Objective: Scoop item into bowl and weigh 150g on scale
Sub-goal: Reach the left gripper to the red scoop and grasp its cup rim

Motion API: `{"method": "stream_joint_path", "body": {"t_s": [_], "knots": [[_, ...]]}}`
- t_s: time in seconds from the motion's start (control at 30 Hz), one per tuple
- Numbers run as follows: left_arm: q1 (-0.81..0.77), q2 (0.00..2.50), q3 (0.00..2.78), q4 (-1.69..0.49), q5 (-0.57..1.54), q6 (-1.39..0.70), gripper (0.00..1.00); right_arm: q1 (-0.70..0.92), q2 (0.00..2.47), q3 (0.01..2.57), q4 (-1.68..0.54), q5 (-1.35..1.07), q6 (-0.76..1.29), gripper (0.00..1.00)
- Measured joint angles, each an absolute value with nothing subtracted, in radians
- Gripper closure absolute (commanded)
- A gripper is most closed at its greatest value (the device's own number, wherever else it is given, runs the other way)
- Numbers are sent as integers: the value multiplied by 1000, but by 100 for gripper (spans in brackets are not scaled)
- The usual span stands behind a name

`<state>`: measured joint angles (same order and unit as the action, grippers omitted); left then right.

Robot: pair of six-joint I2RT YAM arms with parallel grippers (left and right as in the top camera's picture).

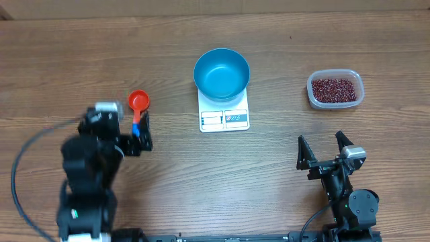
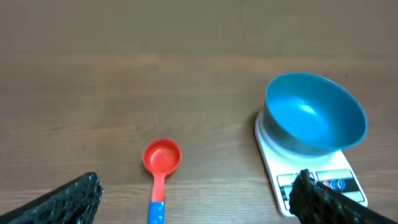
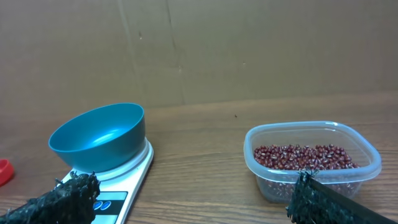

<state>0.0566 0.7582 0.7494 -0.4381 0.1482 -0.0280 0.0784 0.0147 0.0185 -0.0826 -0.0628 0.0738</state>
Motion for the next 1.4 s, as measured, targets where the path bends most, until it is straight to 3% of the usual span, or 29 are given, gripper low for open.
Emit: {"method": "stream_joint_path", "body": {"t_s": [0.23,0.37,0.43,0.5,0.6,0.93,1.4], "knots": [[151,1151,1076,-643,293,10,1,78,15,19,-83,-63,74,0],[171,1307,1159,-638,323,27,0,78,15,19,-83,-63,74,0],[172,1365,1166,-624,327,34,0,78,15,19,-83,-63,74,0],[172,1420,1167,-620,325,49,10,78,15,19,-83,-62,74,0],[172,1495,1167,-613,292,75,14,78,15,19,-83,-62,74,0],[172,1720,1167,-534,96,139,21,78,15,19,-83,-63,74,0],[172,1898,1167,-408,70,161,27,78,15,19,-83,-63,74,0]]}}
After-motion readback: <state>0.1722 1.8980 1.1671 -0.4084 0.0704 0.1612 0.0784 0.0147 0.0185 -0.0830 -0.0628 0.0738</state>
